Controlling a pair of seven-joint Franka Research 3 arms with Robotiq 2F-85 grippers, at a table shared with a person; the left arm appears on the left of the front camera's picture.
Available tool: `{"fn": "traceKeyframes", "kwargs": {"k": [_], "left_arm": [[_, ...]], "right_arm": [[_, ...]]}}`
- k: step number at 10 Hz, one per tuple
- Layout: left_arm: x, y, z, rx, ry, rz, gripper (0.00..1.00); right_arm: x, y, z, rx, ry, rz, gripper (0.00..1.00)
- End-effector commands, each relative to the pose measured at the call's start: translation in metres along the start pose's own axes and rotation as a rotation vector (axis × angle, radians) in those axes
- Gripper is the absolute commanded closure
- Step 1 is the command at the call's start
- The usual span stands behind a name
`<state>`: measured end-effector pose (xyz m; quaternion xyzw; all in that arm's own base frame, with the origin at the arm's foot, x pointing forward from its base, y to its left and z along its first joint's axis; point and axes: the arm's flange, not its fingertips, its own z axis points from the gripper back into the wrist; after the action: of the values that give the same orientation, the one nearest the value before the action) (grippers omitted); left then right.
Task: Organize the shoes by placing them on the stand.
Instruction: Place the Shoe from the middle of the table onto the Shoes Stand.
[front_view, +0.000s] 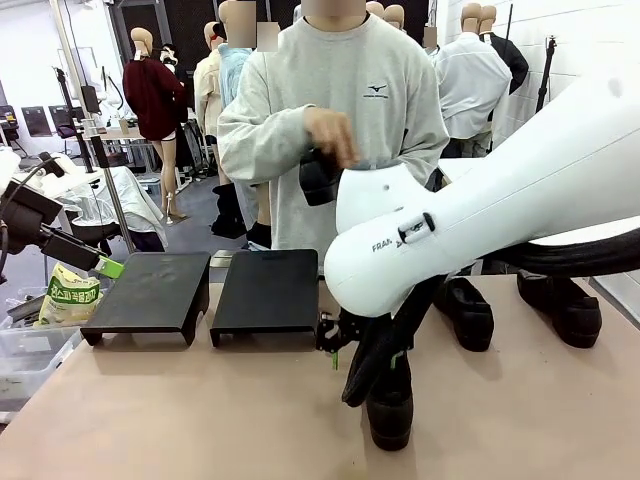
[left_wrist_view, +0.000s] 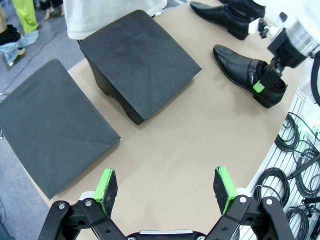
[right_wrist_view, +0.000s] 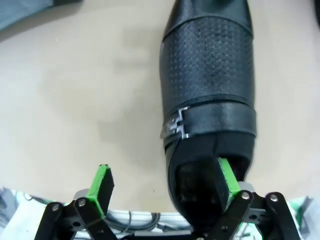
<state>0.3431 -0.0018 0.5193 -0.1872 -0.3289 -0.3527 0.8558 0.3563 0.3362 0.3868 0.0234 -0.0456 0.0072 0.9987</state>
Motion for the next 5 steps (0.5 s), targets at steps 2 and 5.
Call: {"fn": "traceKeyframes", "kwargs": {"k": [2,5], "left_arm": [[-0.002,0.003,0.000,-0.018,-0.011,-0.014,0.00],[0.017,-0.062,-0.024,0.098,0.079,-0.017,0.00]], "right_arm": [[-0.021,-0.059,0.065,0.002,-0.077,0.004,0.00],[-0.022,-0.148,0.086,0.010,-0.074,-0.147,0.00]]}}
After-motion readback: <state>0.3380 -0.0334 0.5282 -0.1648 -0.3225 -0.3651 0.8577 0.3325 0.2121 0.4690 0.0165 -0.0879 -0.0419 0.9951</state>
